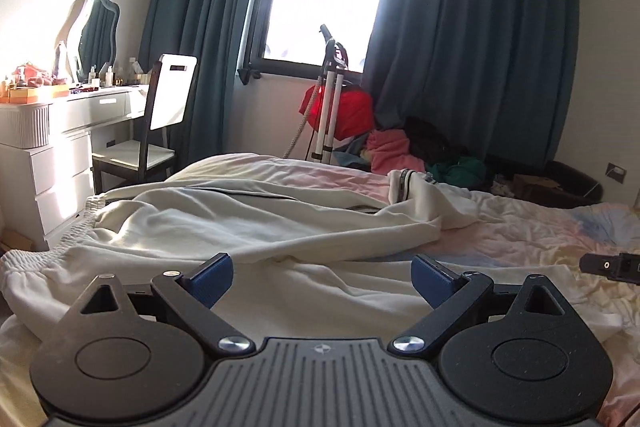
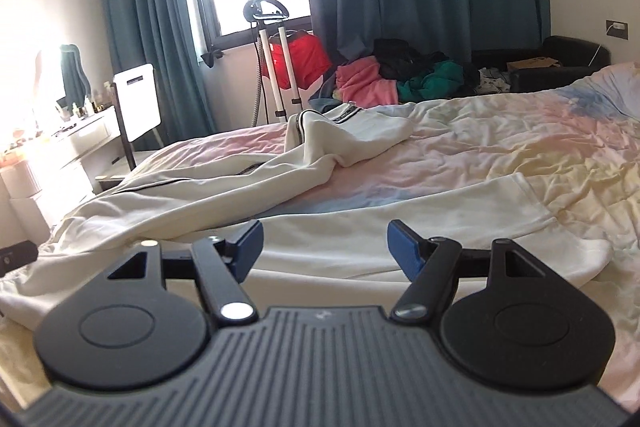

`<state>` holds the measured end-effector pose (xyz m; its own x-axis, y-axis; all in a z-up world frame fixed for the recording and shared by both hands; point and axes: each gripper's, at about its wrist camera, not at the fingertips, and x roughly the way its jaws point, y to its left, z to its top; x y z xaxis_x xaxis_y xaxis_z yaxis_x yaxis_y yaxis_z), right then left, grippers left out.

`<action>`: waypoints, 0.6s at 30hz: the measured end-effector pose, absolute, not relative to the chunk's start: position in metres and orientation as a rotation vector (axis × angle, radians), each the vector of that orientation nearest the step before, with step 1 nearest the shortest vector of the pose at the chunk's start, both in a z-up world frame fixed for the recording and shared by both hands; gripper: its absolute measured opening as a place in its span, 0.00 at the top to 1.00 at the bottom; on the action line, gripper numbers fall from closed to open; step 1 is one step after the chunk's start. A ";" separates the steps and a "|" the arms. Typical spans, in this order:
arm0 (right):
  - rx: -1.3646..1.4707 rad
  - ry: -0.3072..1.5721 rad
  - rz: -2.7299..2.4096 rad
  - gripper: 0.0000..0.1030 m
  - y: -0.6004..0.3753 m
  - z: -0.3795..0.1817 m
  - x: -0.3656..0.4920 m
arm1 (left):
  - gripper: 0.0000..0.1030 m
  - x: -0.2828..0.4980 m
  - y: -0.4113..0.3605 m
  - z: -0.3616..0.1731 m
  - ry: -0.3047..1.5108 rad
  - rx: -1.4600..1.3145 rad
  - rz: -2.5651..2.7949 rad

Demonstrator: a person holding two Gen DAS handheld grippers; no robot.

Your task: Fold clothes

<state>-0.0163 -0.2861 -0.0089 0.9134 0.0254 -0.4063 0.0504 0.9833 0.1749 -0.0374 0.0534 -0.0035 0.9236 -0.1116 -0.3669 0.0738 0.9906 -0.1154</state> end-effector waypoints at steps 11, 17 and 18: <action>0.246 0.432 -0.025 0.31 -0.290 -0.013 -0.017 | 0.06 -0.033 0.041 -0.027 0.424 -0.035 -0.102; 0.336 0.477 -0.028 0.31 -0.300 -0.022 -0.010 | 0.05 0.000 0.022 0.001 0.445 -0.141 -0.200; 0.354 0.487 -0.035 0.31 -0.302 -0.025 -0.008 | 0.04 0.008 0.016 0.006 0.435 -0.132 -0.194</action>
